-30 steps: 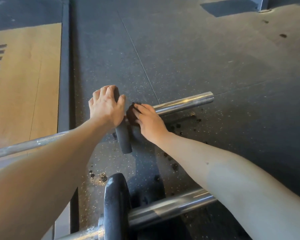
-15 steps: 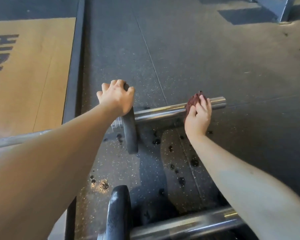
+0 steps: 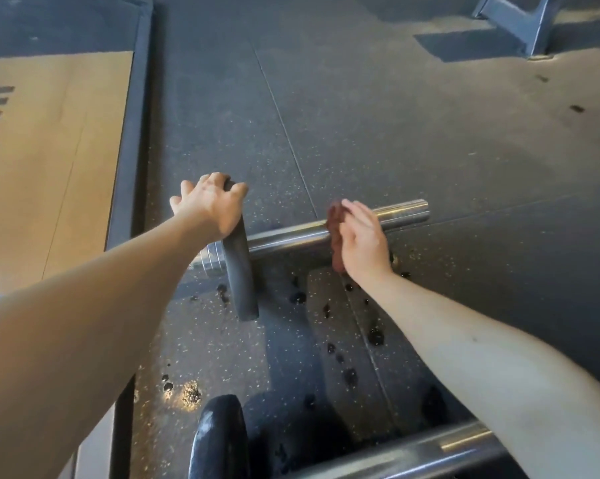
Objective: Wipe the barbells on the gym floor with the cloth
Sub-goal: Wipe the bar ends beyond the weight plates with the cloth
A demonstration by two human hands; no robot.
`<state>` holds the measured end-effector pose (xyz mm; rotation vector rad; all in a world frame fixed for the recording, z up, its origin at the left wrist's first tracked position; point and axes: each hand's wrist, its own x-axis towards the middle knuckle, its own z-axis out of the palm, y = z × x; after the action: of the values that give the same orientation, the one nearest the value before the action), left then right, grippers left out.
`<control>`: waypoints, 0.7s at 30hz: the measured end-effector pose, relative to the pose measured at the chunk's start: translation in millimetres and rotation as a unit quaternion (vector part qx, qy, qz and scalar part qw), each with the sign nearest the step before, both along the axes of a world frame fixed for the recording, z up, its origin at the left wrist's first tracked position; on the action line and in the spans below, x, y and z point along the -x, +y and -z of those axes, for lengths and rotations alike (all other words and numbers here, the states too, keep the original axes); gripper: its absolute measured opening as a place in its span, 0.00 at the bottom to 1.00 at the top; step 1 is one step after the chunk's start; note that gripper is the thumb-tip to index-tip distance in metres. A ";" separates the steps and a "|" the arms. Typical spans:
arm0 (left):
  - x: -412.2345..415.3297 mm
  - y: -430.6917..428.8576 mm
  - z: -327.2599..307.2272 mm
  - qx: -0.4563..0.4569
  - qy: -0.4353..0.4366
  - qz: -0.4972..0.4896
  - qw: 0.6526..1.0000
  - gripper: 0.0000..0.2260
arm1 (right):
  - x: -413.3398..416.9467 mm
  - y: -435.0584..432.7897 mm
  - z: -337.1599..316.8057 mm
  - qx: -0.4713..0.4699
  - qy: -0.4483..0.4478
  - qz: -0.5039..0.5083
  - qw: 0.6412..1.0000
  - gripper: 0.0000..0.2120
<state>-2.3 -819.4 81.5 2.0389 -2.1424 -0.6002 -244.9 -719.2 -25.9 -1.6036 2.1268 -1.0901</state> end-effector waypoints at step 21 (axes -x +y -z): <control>-10.0 123.6 22.1 0.146 0.080 0.022 0.986 0.25 | -77.5 56.6 -0.1 -0.017 0.066 -0.083 0.994 0.18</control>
<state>7.8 -695.8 59.5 1.7338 -2.0488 -0.4093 -167.4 -662.6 -25.7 -1.8447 2.0344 -0.9143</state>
